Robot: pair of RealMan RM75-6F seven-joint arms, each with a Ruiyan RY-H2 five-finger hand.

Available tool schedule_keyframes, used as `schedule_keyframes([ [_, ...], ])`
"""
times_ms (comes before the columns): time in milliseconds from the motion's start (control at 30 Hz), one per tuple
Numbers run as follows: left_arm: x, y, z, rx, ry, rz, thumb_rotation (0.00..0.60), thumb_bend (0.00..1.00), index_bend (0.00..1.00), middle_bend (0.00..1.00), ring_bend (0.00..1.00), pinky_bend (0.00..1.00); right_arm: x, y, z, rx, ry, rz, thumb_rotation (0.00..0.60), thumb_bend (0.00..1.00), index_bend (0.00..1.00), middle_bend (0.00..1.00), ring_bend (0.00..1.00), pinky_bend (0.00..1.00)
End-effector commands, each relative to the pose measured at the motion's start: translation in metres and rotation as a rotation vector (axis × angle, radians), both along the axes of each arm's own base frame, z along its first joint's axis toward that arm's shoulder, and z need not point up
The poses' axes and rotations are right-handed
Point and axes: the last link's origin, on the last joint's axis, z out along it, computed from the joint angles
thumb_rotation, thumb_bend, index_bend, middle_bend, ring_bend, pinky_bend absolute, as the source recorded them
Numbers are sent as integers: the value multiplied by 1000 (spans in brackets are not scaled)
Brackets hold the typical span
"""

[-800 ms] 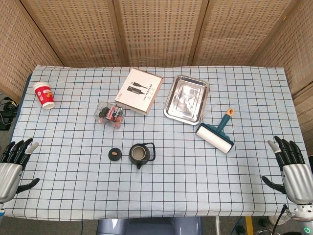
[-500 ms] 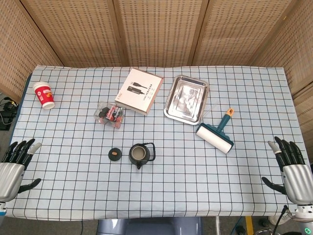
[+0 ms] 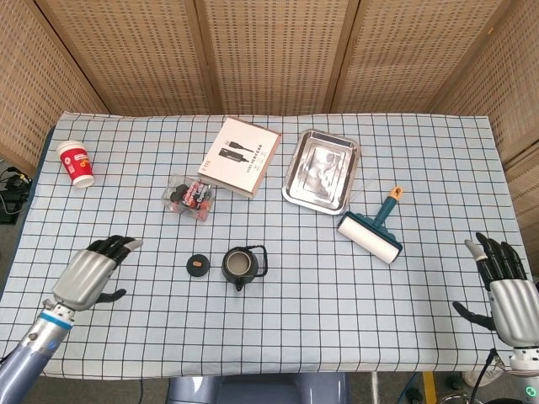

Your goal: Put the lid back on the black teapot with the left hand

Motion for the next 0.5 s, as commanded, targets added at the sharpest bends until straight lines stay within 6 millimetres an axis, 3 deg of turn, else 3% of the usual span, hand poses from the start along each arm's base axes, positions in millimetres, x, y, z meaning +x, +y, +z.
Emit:
schedule_keyframes([
  [33,36,42,-35,-119,42,-10,600,0,191,196,180,318,-3,-3,-1,3,5,-13,600,0,0,0,0,0],
  [200,52,67,-65,-159,119,-15,600,0,216,211,210,320,-8,-7,-3,6,11,-34,600,0,0,0,0,0],
  [500,68,84,-108,-217,195,-19,600,0,292,273,284,382,-14,-11,-4,10,17,-59,600,0,0,0,0,0],
])
